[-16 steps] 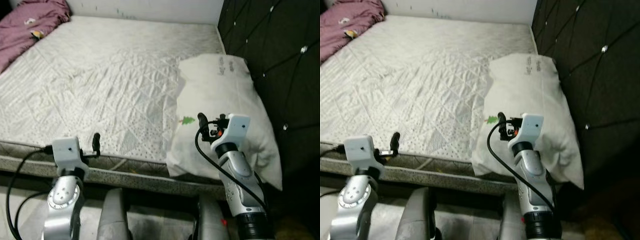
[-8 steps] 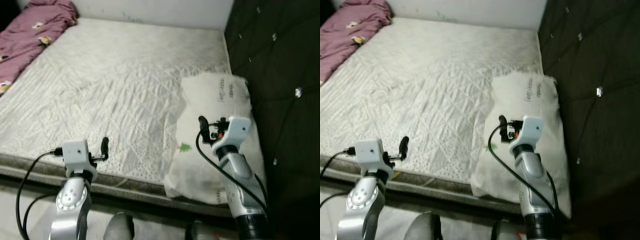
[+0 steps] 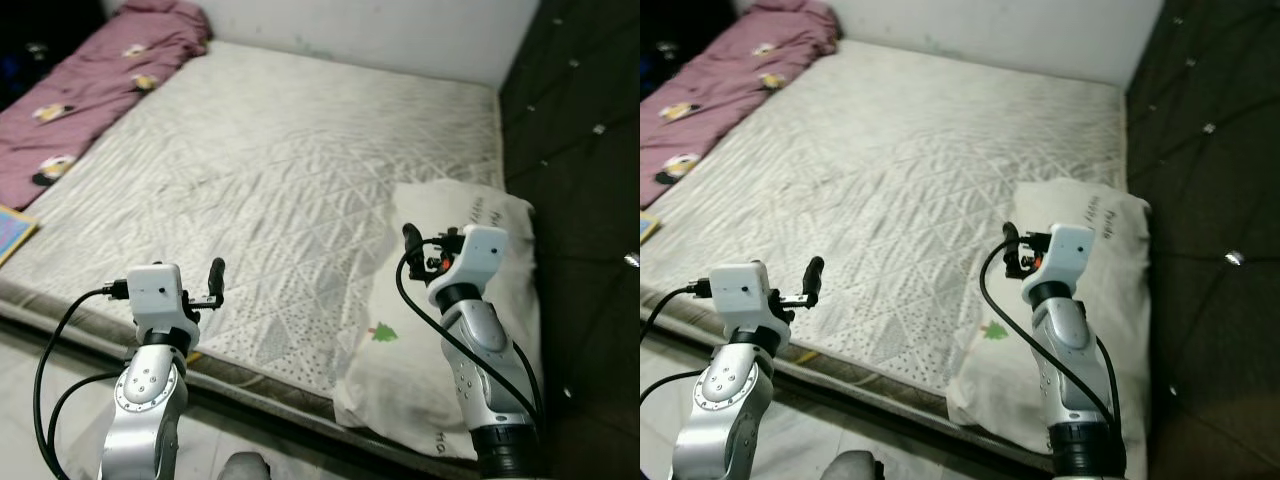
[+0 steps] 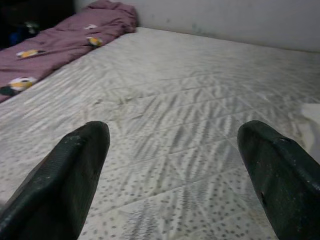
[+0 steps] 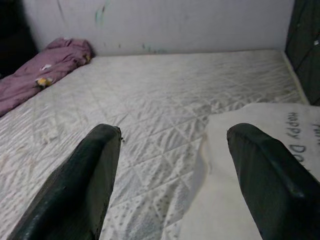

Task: Clean up the room

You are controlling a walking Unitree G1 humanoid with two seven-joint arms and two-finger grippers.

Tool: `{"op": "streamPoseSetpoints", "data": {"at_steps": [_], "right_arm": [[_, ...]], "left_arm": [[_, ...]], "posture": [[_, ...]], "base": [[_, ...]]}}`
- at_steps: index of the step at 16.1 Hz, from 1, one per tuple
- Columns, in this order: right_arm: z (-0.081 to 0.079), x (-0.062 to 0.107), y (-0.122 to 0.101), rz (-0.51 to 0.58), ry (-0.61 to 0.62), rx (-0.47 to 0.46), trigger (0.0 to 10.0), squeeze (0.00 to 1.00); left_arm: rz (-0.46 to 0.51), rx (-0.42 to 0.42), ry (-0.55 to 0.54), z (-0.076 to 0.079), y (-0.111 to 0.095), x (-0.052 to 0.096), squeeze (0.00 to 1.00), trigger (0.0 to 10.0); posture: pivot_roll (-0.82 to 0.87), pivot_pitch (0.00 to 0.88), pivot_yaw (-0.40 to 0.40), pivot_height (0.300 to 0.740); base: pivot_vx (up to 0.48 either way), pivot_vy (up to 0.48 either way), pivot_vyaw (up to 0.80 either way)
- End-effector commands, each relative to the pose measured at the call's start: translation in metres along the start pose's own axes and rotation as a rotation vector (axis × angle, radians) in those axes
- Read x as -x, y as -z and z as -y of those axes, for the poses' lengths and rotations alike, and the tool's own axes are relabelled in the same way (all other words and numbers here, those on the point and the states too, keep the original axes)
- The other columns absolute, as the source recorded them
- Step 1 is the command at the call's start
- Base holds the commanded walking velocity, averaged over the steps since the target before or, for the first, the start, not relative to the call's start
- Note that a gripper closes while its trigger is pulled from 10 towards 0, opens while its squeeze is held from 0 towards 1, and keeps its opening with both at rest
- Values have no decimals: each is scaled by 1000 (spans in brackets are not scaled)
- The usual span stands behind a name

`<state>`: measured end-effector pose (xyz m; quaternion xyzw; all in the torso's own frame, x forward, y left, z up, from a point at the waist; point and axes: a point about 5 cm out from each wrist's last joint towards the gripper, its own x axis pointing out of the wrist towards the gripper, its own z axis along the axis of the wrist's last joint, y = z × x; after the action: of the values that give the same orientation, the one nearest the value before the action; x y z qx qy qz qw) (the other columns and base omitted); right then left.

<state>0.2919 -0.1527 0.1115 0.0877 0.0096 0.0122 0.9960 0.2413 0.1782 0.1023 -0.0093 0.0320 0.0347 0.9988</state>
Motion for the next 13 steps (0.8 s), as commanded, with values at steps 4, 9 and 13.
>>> {"op": "streamPoseSetpoints", "data": {"at_steps": [4, 9, 13], "right_arm": [[4, 10, 3, -1, 77, 124, 10000, 0], [6, 11, -1, -18, 98, 135, 10000, 0], [6, 10, -5, -47, 135, 61, 10000, 0]], "left_arm": [[10, 2, -36, -5, -5, 2, 0, 10000], [5, 16, -38, -4, -5, 1, 0, 10000], [-2, 48, -54, -7, -5, 2, 0, 10000]], "posture": [[39, 0, -9, 740], [37, 0, -11, 740], [37, 0, -15, 740]], "base": [[0, 0, 0], [0, 0, 0], [0, 0, -800]]}}
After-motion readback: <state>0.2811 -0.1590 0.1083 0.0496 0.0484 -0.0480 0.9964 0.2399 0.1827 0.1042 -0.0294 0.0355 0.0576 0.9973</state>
